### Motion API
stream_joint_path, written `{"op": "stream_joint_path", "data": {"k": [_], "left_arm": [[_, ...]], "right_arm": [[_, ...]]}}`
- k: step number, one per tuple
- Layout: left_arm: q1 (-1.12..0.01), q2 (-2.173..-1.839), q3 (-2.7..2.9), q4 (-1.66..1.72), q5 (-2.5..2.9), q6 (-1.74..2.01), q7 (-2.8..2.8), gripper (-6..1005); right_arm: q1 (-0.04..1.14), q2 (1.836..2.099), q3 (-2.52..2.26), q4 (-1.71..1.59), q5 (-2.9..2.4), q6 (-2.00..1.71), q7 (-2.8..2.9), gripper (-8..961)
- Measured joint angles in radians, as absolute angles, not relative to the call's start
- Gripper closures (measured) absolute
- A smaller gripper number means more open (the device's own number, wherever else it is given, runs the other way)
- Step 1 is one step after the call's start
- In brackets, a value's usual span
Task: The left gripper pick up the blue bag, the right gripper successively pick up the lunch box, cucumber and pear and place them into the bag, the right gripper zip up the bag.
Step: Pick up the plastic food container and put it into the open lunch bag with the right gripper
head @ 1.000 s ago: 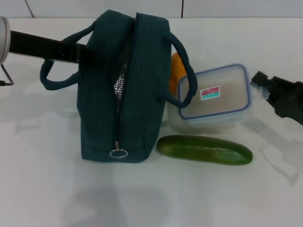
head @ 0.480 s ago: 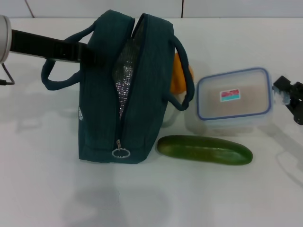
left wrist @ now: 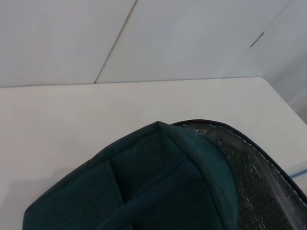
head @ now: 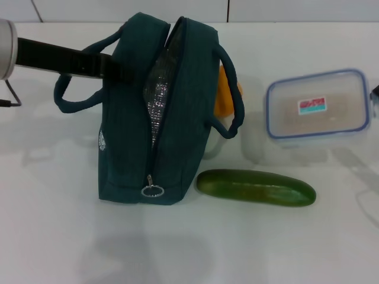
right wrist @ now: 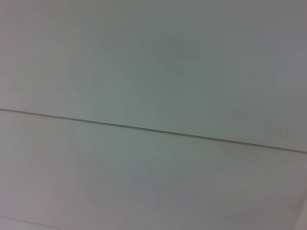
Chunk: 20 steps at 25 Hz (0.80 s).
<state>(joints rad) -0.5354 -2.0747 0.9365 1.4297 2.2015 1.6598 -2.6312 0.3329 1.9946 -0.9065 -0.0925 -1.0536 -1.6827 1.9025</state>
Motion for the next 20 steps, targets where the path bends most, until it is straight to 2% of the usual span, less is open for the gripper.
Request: {"op": "stream_joint_path", "data": {"k": [20], "left_arm": [[-0.559,-2.077,0.945,1.422,2.210,1.655,-2.626,958]], "right_arm": [[0.414,2.012,-0.903,-0.083,-0.969,-1.792,1.991,853]]}}
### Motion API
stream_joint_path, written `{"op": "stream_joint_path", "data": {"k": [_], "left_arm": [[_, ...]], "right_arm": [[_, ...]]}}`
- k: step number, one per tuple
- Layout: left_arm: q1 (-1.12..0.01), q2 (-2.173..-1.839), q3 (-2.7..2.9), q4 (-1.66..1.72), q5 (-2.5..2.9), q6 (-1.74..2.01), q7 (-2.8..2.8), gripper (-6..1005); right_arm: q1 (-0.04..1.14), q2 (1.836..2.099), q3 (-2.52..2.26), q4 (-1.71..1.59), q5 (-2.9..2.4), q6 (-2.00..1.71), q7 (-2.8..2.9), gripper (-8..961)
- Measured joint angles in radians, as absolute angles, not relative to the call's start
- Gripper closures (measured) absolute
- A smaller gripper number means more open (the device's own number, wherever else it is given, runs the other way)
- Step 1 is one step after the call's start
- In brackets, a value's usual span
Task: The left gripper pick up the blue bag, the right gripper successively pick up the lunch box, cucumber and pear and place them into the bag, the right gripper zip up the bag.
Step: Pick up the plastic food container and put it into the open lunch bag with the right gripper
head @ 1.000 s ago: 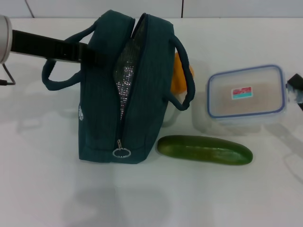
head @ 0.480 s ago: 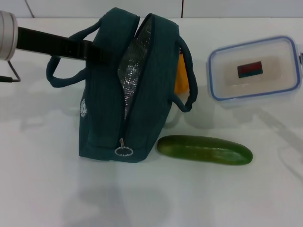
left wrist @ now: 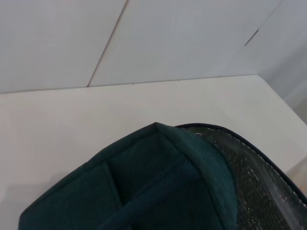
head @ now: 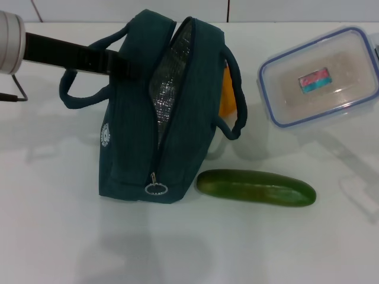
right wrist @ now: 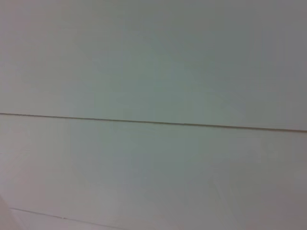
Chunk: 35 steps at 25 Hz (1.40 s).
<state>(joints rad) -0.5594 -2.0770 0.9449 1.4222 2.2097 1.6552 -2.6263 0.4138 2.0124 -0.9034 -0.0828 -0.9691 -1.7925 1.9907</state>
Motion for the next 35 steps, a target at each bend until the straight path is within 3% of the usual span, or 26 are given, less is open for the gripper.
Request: {"op": "stream_joint_path", "data": {"k": [35], "left_arm": [[-0.554,-2.080,0.945,1.417,2.209,1.655,-2.610,958]], "right_arm": [[0.382,2.014,-0.880,-0.025,-0.951,-1.805,1.988,850]]}}
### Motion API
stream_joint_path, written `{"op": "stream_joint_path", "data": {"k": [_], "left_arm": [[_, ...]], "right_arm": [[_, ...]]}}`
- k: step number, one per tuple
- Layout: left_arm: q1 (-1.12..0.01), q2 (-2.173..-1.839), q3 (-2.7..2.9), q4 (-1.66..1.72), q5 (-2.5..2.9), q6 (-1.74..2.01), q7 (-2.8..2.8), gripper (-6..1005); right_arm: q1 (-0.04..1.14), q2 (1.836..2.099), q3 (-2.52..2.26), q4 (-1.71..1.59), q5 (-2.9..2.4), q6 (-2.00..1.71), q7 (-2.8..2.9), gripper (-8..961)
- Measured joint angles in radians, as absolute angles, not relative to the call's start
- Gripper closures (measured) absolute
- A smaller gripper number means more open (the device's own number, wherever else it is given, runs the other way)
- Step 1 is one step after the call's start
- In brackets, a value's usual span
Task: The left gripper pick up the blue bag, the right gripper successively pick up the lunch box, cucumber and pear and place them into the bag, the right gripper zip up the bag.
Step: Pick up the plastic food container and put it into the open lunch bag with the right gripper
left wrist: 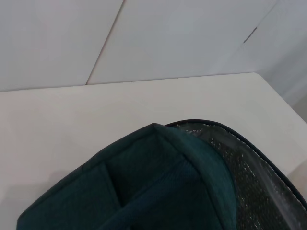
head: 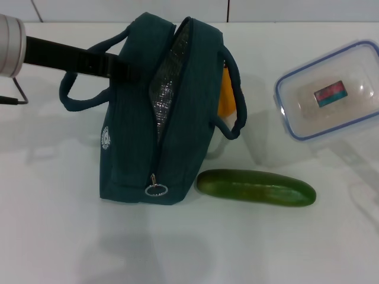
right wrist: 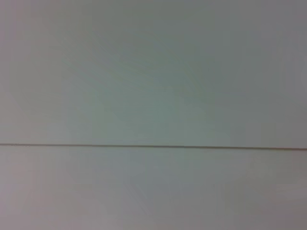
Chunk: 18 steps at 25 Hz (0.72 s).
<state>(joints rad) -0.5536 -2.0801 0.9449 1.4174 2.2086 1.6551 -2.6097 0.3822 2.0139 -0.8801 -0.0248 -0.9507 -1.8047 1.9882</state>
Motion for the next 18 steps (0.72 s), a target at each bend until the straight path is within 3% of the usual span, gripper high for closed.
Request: {"op": "stream_joint_path", "data": {"k": [18], "left_arm": [[-0.574,-2.080,0.956,1.417,2.205,1.655,-2.589,959]], "right_arm": [[0.417,2.026,-0.827,0.080,-0.885,-1.884,2.044,848]]}}
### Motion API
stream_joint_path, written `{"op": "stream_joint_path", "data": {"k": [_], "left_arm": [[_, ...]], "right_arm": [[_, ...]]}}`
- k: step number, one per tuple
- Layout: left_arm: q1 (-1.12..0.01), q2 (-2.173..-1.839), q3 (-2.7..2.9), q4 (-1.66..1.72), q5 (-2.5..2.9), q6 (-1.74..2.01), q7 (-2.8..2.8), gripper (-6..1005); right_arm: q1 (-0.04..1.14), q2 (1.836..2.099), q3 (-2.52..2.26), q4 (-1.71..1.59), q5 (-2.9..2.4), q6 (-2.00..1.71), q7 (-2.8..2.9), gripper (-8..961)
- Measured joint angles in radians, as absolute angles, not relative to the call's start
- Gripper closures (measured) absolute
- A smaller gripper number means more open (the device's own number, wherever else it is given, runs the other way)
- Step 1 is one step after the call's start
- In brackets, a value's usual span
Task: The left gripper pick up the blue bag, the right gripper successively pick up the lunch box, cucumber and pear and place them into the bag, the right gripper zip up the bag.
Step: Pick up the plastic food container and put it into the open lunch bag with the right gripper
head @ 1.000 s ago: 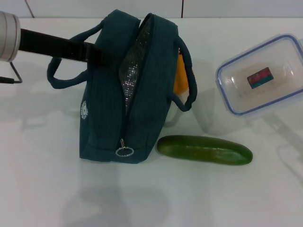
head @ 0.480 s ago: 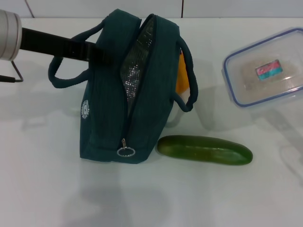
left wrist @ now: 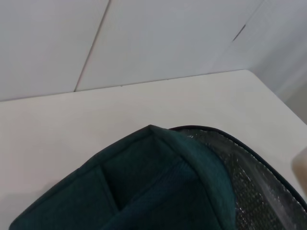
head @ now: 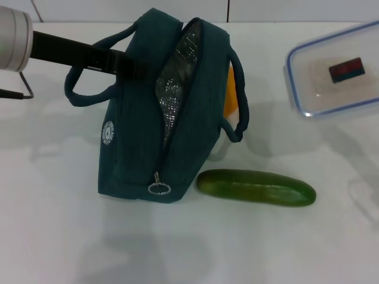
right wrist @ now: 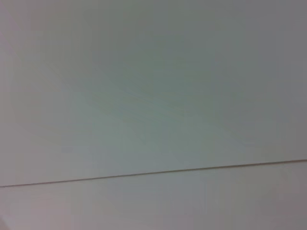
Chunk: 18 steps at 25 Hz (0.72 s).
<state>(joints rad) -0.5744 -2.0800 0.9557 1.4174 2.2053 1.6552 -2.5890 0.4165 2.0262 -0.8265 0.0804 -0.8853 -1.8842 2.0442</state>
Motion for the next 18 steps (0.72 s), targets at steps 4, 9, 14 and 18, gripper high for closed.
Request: {"op": "stream_joint_path", "data": {"k": [4,9,14,18], "left_arm": [[-0.577,-2.081,0.958,1.420,2.201,1.655,-2.583,959],[-0.577,-2.082,0.960,1.419,2.201,1.655,-2.575,959],[-0.577,-2.082,0.977,1.419,2.201,1.655,-2.575,959],[-0.577,-2.082,0.991,1.419,2.201,1.655,-2.575,959]], "right_arm": [[0.426,2.029,-0.788,0.091,-0.885,-1.904,2.053,847],[0.442,2.029,-0.748,0.097,-0.889,-1.929,2.059,847],[0.470,2.028,-0.732,0.103,-0.888,-1.953,2.066,847],[0.508,2.028,-0.706,0.122,-0.893,-1.956,2.066,846]]}}
